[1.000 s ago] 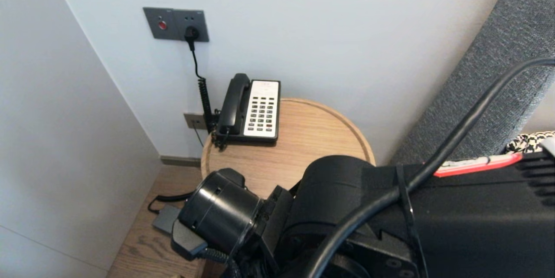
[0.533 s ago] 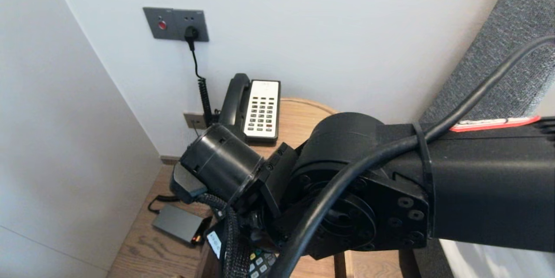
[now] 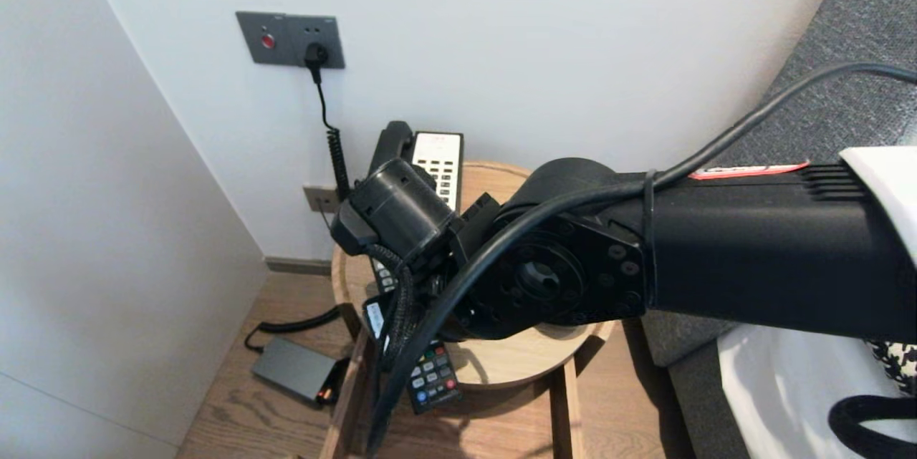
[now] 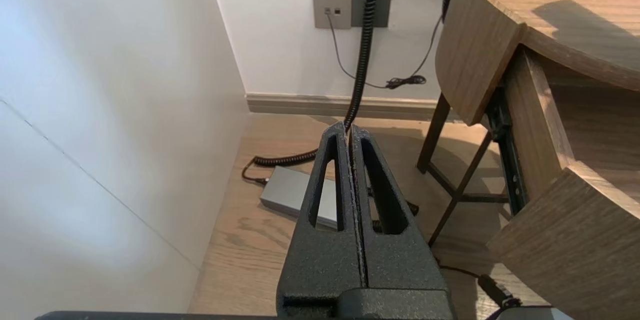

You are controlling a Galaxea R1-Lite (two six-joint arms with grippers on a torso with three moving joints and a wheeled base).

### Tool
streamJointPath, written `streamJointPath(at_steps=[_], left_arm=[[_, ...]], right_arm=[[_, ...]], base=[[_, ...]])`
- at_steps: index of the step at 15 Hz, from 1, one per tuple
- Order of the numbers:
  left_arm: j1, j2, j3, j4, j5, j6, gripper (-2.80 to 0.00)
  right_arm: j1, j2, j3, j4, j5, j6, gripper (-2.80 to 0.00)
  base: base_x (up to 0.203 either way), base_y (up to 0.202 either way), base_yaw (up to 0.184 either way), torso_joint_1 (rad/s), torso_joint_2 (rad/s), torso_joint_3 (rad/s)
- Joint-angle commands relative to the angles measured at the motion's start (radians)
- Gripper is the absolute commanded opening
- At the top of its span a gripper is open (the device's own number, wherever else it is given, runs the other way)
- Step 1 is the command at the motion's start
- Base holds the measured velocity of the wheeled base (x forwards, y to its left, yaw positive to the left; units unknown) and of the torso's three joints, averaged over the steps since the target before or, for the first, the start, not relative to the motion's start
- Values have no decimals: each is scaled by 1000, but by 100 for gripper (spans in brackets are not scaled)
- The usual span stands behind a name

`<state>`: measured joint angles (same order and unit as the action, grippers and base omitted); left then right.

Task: Take the remote control out of the drawer one by one and place them on the table

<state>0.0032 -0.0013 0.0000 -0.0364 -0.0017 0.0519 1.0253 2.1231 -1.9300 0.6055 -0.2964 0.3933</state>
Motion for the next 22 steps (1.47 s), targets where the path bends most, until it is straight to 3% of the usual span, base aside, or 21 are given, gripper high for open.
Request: streamJointPath(at_steps=[1, 9, 19, 22], left_arm=[[0, 0, 12, 0, 0, 0, -280], [0, 0, 12, 0, 0, 0, -280], [0, 0, 12, 0, 0, 0, -280], [0, 0, 12, 0, 0, 0, -280]], right_arm=[[-35, 17, 0, -9, -10, 15, -280], [-150, 19, 0, -1, -53, 81, -280], [-175, 15, 4, -4, -55, 85, -280], [-185, -3, 5, 0, -84, 139, -280]], base=[[0, 0, 0, 0, 0, 0], [0, 0, 0, 0, 0, 0], [0, 0, 0, 0, 0, 0], [0, 0, 0, 0, 0, 0]])
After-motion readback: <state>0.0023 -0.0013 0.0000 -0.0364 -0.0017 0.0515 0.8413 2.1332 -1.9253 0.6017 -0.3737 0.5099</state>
